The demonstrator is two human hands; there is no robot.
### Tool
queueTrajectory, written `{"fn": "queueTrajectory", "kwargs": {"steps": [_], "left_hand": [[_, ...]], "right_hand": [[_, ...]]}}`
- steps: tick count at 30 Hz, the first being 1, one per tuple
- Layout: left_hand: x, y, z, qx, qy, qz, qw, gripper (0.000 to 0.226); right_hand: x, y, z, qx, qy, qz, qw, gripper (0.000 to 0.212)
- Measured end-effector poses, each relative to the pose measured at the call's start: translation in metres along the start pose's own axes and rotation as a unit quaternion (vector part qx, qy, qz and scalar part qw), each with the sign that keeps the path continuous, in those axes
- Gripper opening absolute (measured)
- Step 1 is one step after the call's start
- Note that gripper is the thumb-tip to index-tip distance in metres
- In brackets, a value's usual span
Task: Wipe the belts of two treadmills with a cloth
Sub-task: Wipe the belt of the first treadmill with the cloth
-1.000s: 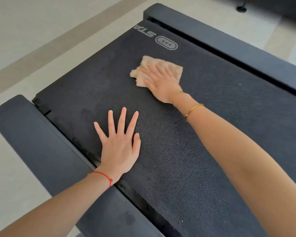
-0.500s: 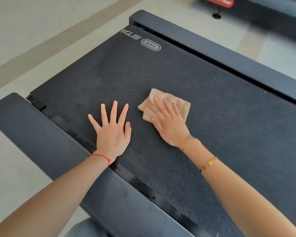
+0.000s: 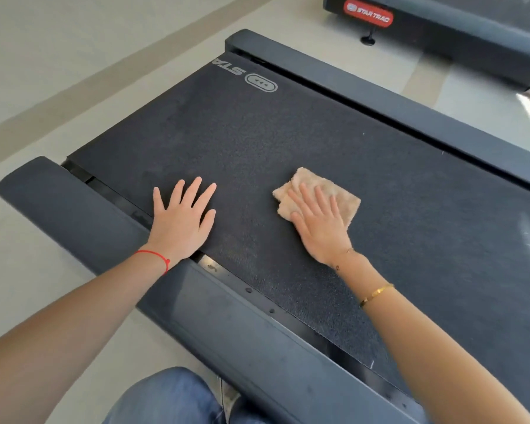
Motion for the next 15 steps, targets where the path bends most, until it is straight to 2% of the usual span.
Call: {"fn": "queueTrajectory", "kwargs": {"steps": [3, 5, 9, 15], "left_hand": [[-0.022, -0.024, -0.005, -0.003, 0.018, -0.03, 0.999, 0.055], [-0.032, -0.037, -0.006, -0.03, 0.032, -0.057, 0.997, 0.052], [-0.036, -0.045, -0.004, -0.075, 0.058, -0.104, 0.99, 0.05], [-0.034, -0.048, 0.0, -0.078, 0.063, -0.103, 0.99, 0.051]], "right_hand": [[-0.034, -0.05, 0.018, -0.049, -0.028, -0.141, 0.988, 0.053], [-0.048, -0.08, 0.029, -0.057, -0.041, -0.194, 0.978, 0.054], [-0.029, -0.106, 0.034, -0.061, -0.035, -0.211, 0.975, 0.052], [0.017, -0.144, 0.037, -0.089, -0.03, -0.218, 0.971, 0.052]]}}
Point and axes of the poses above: each hand's wrist, its own x-axis towards the middle knuckle, its own z-axis out of the palm, y = z × x, the point moved 1 cm from there along x, towards the middle knuckle, and after that the axes turned 3 degrees about z, right-handed, at the moved point
